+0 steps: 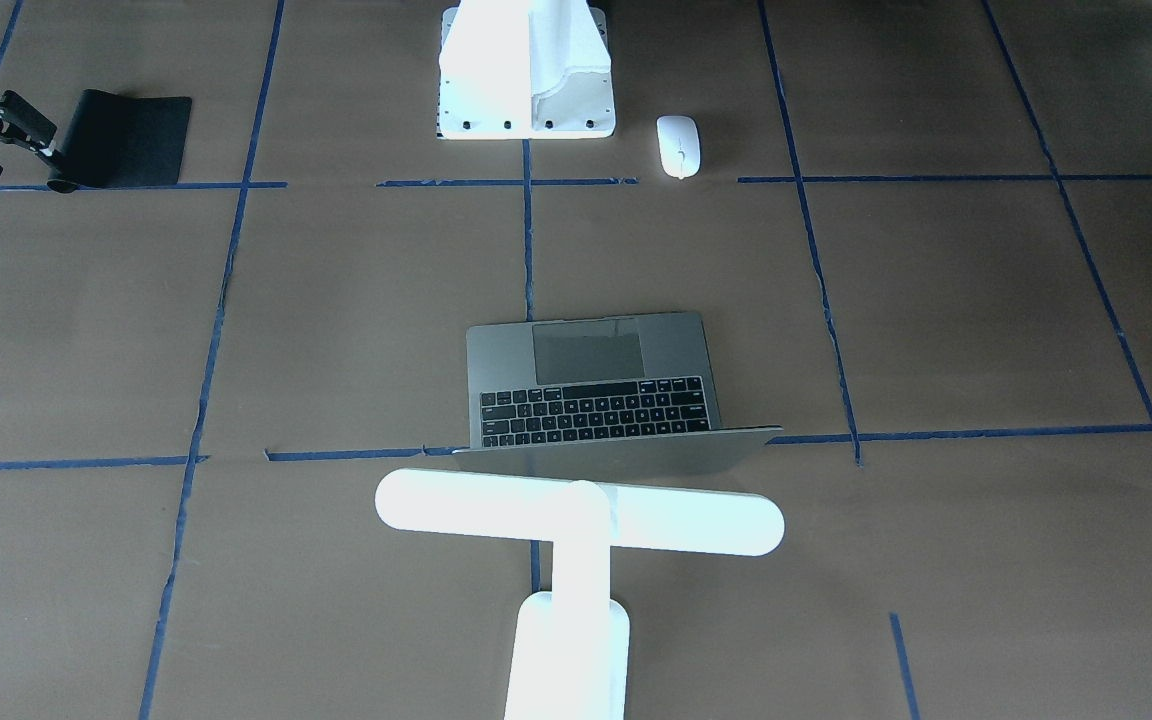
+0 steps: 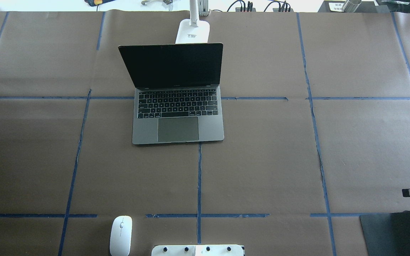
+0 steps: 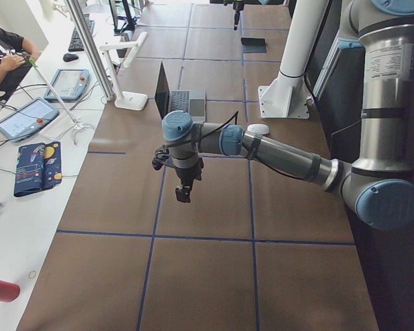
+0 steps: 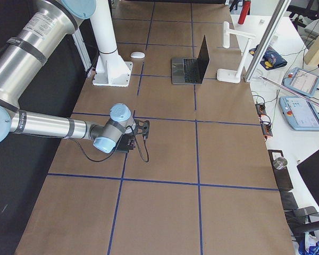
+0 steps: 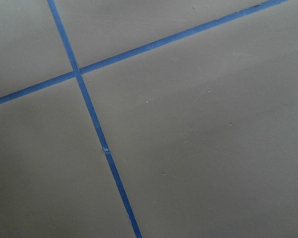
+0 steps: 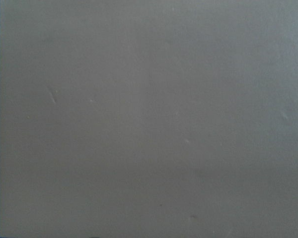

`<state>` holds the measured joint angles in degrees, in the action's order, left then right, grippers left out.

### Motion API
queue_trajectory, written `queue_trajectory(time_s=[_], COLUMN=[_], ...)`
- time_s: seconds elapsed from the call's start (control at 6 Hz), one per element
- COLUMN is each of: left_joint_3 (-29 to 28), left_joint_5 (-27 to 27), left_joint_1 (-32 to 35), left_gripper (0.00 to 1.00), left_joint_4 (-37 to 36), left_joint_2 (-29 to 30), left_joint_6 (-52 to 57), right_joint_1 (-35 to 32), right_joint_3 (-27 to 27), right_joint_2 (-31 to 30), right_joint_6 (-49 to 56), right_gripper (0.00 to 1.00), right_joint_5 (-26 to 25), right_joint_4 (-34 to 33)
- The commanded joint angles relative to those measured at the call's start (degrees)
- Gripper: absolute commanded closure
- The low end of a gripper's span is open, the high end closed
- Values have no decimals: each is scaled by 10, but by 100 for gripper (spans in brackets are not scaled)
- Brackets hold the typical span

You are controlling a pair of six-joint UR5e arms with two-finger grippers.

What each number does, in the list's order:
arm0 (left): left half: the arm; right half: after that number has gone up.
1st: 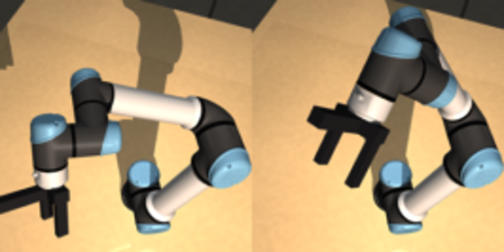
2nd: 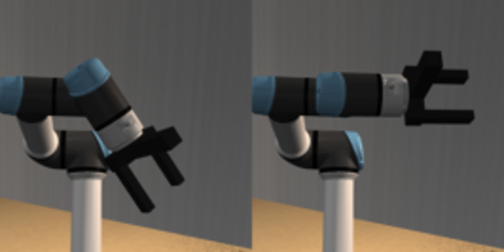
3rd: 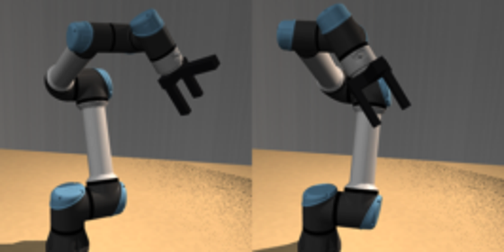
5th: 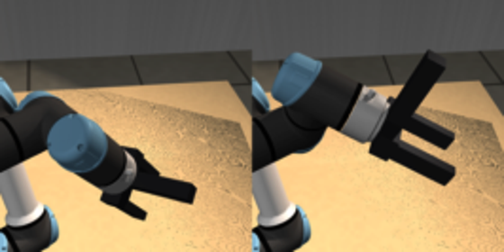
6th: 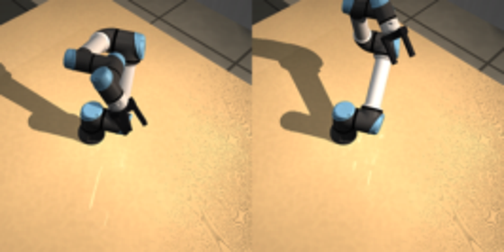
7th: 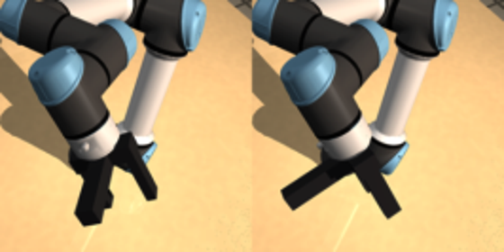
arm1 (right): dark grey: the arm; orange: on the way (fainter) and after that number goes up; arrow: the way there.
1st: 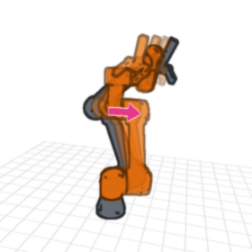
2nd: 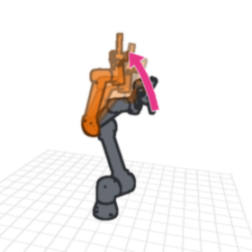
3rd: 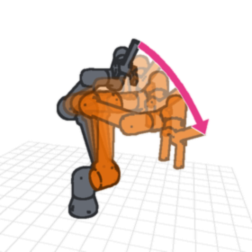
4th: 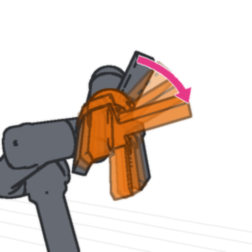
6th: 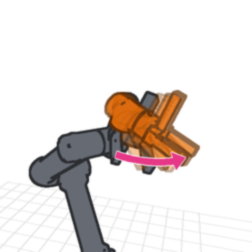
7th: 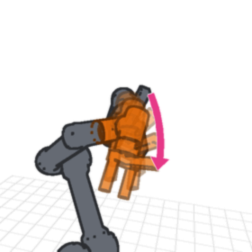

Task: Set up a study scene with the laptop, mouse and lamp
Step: 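Reach the right gripper down and grasp the black mouse pad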

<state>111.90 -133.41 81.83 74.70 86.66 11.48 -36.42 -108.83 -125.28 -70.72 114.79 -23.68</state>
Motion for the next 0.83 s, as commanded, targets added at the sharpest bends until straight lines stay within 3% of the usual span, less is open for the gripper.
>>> queue_trajectory(time_s=[0.0, 0.33, 0.67], left_joint_3=[2, 6, 8], left_joint_5=[0, 0, 0], left_joint_1=[0, 0, 1], left_gripper=[0, 0, 0], left_joint_4=[0, 0, 0], left_joint_2=[0, 0, 0], left_joint_6=[-1, -7, -7], right_joint_1=[85, 108, 125], right_joint_3=[14, 30, 52], right_joint_2=[-7, -37, -17], right_joint_6=[-45, -44, -45], right_gripper=[6, 11, 20], right_joint_5=[-45, -44, -45], right_joint_4=[14, 23, 23])
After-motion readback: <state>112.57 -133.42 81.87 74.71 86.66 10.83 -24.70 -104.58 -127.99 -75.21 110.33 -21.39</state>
